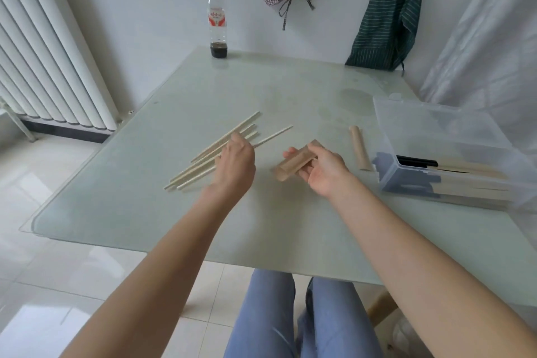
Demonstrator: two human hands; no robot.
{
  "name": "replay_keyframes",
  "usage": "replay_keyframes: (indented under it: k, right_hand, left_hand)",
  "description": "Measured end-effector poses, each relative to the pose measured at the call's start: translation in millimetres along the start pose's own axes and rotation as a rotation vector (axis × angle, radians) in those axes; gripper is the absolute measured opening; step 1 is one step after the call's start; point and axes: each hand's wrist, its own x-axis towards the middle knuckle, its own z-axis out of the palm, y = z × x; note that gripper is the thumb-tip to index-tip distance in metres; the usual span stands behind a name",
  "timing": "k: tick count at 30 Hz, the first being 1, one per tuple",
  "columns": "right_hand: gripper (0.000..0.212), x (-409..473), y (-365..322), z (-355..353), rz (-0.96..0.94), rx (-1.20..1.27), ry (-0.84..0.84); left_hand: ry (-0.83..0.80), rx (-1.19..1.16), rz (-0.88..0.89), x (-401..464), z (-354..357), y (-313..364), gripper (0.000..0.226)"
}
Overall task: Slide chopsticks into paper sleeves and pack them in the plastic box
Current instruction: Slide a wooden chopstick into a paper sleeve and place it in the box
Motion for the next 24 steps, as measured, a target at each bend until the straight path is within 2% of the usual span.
replay_keyframes:
  k: [1,4,8,13,24]
  right_hand:
    - [0.006,0.5,-1.1,-1.8,-0.002,0.039,-0.013]
    - [0.016,2.5,-2.3,-7.0,-0.050,0.099,-0.031]
    - [0.013,4.9,-9.0,-9.3,-0.153,0.111,0.021]
    - [0.016,2.0,-20.6,-16.0,-0.251,0.085,0.120]
    - [0.028,-4.1,-26.0,-20.1,-0.293,0.286,0.026]
  left_hand:
    - [0.021,-0.065,0.052,1.7,-1.6,2.7,0.027]
    - [0.046,-0.153,0.144,8.1,-3.9,10.4,0.039]
    - [0.072,-0.180,0.220,12.6,1.6,13.4,0.026]
    - [0.117,-0.128,0.234,0.1,-0.5,19.8,0.028]
    - [0.007,-0.084,0.118,-15.8,-8.8,32.6,0.030]
